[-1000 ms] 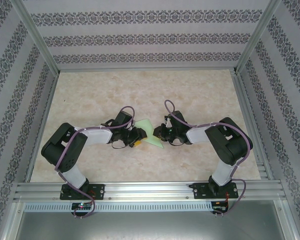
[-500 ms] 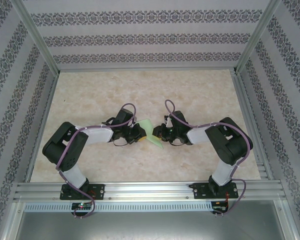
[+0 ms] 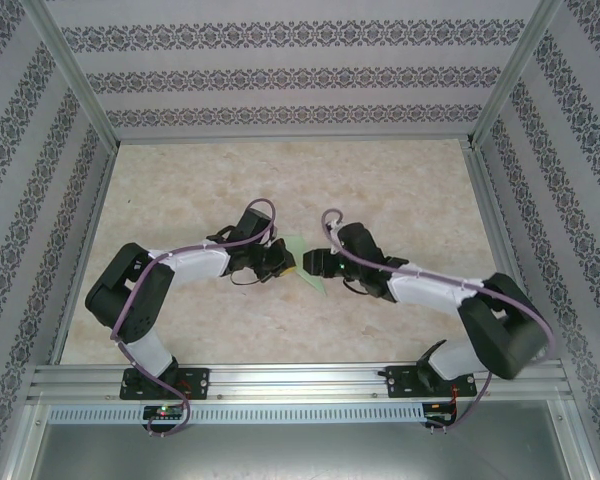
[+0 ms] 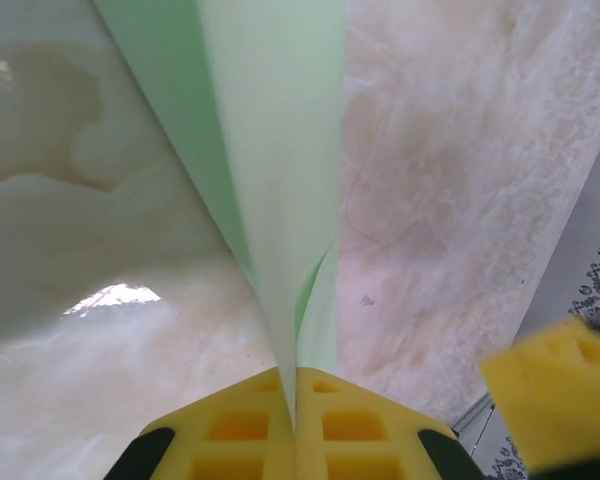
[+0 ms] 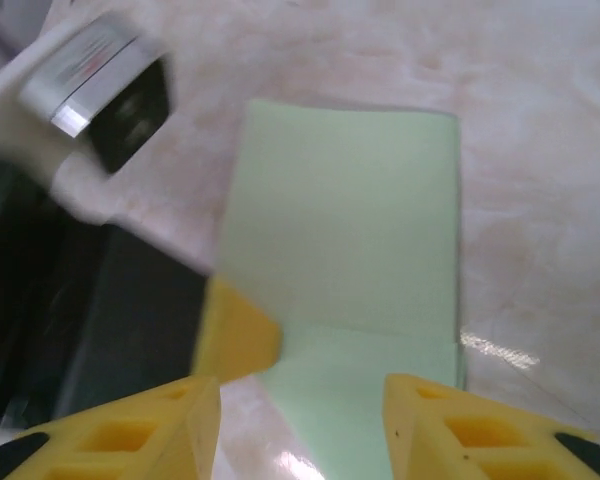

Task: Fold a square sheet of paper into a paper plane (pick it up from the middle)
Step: Fold the wing for the fifth time at the center of the table.

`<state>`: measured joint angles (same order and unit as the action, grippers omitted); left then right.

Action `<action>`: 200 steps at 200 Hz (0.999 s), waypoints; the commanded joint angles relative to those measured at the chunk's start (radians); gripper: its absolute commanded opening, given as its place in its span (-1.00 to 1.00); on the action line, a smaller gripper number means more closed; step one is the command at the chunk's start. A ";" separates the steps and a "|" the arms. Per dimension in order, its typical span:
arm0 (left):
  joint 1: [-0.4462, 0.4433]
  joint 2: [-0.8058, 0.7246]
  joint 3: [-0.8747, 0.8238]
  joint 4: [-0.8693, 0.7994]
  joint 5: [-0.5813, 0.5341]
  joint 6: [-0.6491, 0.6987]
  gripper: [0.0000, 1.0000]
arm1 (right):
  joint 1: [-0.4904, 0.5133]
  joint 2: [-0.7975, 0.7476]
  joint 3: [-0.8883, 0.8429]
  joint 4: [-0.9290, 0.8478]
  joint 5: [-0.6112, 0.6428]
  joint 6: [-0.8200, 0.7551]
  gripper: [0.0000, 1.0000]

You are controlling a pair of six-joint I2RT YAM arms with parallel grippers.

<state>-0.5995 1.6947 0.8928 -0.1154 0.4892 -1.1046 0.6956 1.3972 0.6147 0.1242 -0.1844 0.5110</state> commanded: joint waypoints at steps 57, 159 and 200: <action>-0.014 0.018 0.070 -0.141 -0.028 0.014 -0.93 | 0.167 -0.081 -0.183 0.157 0.299 -0.431 -0.20; -0.016 0.017 0.074 -0.151 -0.021 -0.001 -0.94 | 0.229 0.215 -0.046 0.324 0.338 -0.597 -0.11; -0.015 0.011 0.082 -0.152 -0.018 -0.011 -0.93 | 0.228 0.294 -0.029 0.379 0.342 -0.610 -0.14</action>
<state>-0.6033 1.7058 0.9417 -0.2489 0.4732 -1.1053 0.9150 1.6527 0.5682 0.4282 0.1417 -0.0673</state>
